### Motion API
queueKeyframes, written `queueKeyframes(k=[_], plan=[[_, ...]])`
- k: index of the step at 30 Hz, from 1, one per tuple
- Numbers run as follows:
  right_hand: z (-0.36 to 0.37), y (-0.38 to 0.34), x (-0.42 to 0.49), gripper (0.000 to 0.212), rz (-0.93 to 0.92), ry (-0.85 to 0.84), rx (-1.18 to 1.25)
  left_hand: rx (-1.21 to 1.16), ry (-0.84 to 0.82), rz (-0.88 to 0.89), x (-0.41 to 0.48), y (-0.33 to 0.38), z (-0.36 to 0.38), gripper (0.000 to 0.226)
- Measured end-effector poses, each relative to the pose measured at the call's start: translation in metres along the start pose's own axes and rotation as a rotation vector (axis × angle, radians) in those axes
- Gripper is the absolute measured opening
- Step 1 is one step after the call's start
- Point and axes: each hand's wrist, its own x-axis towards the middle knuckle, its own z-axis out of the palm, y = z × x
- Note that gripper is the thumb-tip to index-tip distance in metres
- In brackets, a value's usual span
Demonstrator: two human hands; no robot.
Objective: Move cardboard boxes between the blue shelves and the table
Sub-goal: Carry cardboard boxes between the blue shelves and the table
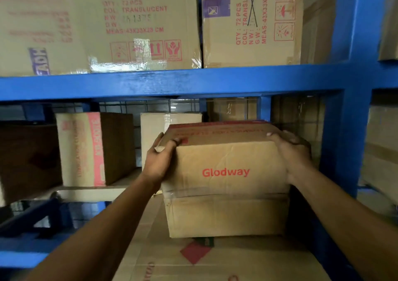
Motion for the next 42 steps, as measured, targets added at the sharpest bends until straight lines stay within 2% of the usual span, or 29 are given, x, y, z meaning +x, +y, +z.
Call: queueKeyframes(k=[2, 4, 6, 8, 11, 17, 20, 22, 26, 29, 33, 36, 39, 42], plan=[[0.0, 0.0, -0.027, 0.032, -0.069, -0.076, 0.073, -0.028, 0.036, 0.083, -0.03, 0.008, -0.024, 0.059], [0.005, -0.001, -0.053, 0.051, -0.08, -0.153, 0.102, -0.029, 0.091, 0.13, -0.066, 0.016, -0.052, 0.068], [0.015, -0.004, -0.083, 0.061, -0.064, -0.239, 0.127, -0.044, 0.17, 0.139, -0.102, 0.027, -0.083, 0.058], [0.033, -0.007, -0.117, 0.059, -0.067, -0.335, 0.176, -0.027, 0.272, 0.149, -0.139, 0.042, -0.121, 0.048], [0.077, -0.012, -0.175, 0.051, -0.095, -0.473, 0.233, 0.018, 0.435, 0.189, -0.193, 0.063, -0.185, 0.059], [0.185, -0.007, -0.313, 0.045, -0.106, -0.827, 0.273, 0.118, 0.789, 0.202, -0.327, 0.092, -0.325, 0.056], [0.239, 0.0, -0.403, 0.049, -0.104, -1.014, 0.267, 0.171, 0.951, 0.215, -0.404, 0.103, -0.392, 0.05], [0.269, 0.009, -0.469, 0.04, -0.094, -1.144, 0.29, 0.211, 1.053, 0.18, -0.46, 0.108, -0.43, 0.049], [0.306, 0.044, -0.607, 0.054, 0.051, -1.442, 0.294, 0.292, 1.281, 0.072, -0.573, 0.104, -0.486, 0.079], [0.309, 0.083, -0.7, 0.041, 0.083, -1.61, 0.272, 0.343, 1.438, -0.042, -0.653, 0.089, -0.511, 0.088], [0.291, 0.136, -0.799, 0.058, 0.187, -1.827, 0.143, 0.362, 1.641, -0.208, -0.746, 0.061, -0.516, 0.09], [0.272, 0.161, -0.849, 0.058, 0.204, -1.927, 0.025, 0.356, 1.739, -0.308, -0.8, 0.044, -0.505, 0.083], [0.263, 0.172, -0.886, 0.064, 0.228, -2.065, -0.045, 0.311, 1.819, -0.397, -0.833, 0.035, -0.488, 0.109], [0.279, 0.159, -0.919, 0.077, 0.169, -2.152, -0.07, 0.301, 1.874, -0.456, -0.849, 0.035, -0.484, 0.119]])
